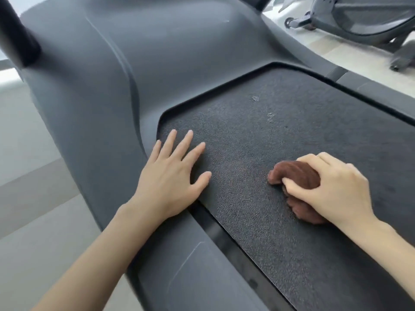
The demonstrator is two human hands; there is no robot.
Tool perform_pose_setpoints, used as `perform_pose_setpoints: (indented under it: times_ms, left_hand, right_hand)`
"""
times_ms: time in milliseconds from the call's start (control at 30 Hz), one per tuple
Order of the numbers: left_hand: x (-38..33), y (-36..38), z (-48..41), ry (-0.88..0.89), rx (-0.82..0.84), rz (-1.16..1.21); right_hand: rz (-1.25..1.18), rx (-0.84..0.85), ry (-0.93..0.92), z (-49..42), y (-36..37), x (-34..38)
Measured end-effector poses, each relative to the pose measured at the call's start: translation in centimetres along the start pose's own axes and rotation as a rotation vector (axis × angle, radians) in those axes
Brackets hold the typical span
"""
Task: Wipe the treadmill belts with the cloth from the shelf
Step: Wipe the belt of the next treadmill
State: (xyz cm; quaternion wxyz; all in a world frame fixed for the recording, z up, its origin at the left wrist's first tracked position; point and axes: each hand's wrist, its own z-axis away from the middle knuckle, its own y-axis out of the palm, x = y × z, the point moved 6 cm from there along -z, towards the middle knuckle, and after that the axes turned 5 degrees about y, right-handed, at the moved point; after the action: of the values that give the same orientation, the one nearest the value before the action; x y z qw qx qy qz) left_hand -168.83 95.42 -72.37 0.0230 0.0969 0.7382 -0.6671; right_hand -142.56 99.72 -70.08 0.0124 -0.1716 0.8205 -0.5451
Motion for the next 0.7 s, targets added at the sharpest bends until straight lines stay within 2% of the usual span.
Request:
perform_pose_setpoints:
  times_ms: [100,200,367,500,600,700]
  left_hand:
    - [-1.8,1.4,-3.1,0.054,0.035,0.007]
    - [-2.1,3.0,-4.1,0.034,0.041,-0.013]
    - [-1.9,2.9,-4.0,0.038,0.004,0.014]
    - [-1.8,2.9,-4.1,0.049,0.021,0.034]
    - [-1.7,2.8,-4.1,0.039,0.029,0.030]
    - [-1.8,2.8,-4.1,0.042,0.042,0.020]
  right_hand:
    - [0.001,-0.026,0.005,-3.7,1.8,-0.3]
    - [0.004,-0.050,0.010,-8.6,4.1,0.0]
    - [0.047,-0.014,0.172,-17.2,8.3,0.0]
    - [0.078,0.017,0.291,-19.7,9.5,0.0]
    - [0.072,0.016,0.205,-17.5,8.6,1.1]
    - [0.043,0.002,0.044,-12.1,6.6,2.6]
